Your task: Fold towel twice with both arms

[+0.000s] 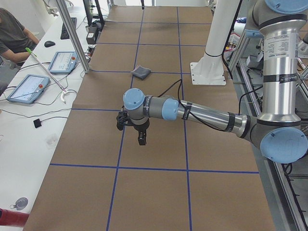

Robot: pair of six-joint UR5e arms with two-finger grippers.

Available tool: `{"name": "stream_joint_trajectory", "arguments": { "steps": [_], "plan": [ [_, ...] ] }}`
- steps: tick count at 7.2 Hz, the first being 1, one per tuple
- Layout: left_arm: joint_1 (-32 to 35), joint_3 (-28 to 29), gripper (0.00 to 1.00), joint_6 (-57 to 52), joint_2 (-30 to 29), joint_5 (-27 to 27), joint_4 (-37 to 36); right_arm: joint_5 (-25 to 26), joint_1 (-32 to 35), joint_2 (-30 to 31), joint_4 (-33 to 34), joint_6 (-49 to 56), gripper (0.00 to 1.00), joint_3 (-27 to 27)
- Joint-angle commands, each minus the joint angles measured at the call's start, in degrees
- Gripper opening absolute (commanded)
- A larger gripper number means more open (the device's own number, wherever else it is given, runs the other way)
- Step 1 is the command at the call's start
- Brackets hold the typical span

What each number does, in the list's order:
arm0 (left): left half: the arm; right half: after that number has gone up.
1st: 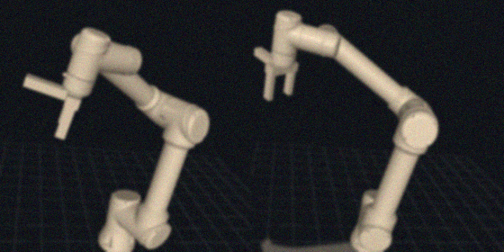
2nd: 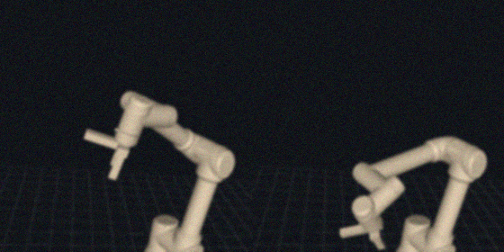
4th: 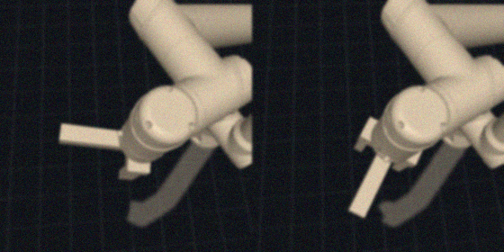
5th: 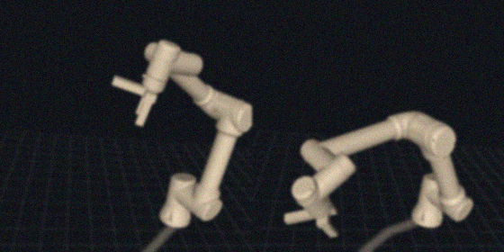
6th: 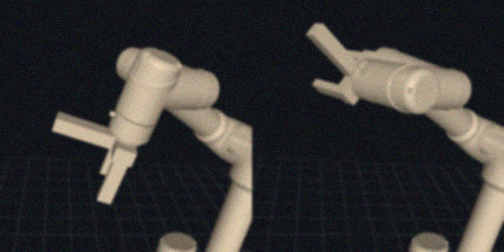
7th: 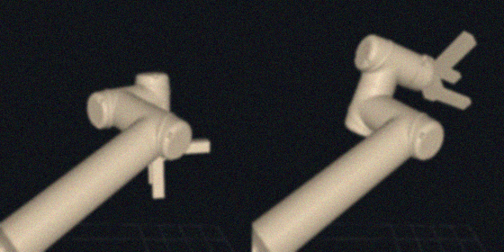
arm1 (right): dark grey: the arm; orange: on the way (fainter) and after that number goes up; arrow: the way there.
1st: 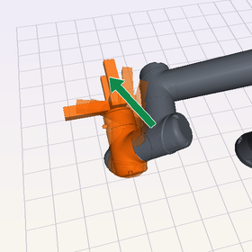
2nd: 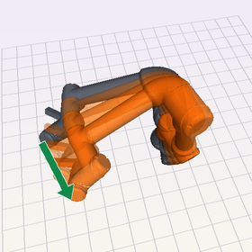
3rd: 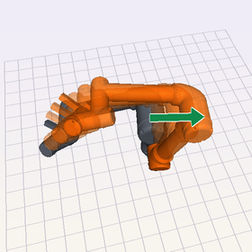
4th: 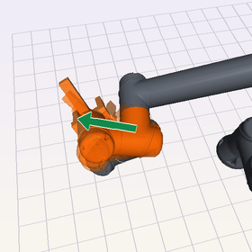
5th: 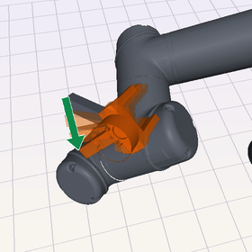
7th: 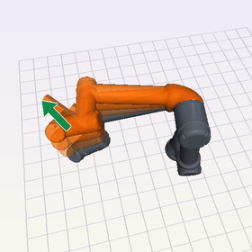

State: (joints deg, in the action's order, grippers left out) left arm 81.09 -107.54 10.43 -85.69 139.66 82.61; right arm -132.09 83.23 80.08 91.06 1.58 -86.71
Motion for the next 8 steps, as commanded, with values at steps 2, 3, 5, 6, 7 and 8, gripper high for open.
{"name": "stream_joint_trajectory", "arguments": {
  "steps": [2,3,5,6,7,8],
  "plan": [
    [0.0,-0.1,1.00,-0.1,-0.1,0.0,0.1,0.0,0.0,-0.1,0.0,0.0,1.00,-0.2],
    [0.0,-0.1,1.00,-0.1,-0.1,0.0,0.1,0.0,0.0,-0.1,0.0,0.0,1.00,-0.3],
    [0.1,0.5,1.00,-0.4,0.0,-1.3,0.1,-0.1,0.1,0.2,0.0,0.0,1.00,-0.5],
    [0.1,0.8,1.00,-0.5,0.0,-5.0,0.2,-0.1,0.0,0.1,0.0,0.0,1.00,-0.1],
    [1.6,1.2,1.00,-0.8,0.0,-5.1,0.2,-0.1,0.0,0.2,0.0,0.0,1.00,-0.4],
    [2.6,1.5,1.00,-0.8,0.0,-5.1,0.3,-0.2,0.1,0.5,0.0,0.0,1.00,0.0]
  ]
}}
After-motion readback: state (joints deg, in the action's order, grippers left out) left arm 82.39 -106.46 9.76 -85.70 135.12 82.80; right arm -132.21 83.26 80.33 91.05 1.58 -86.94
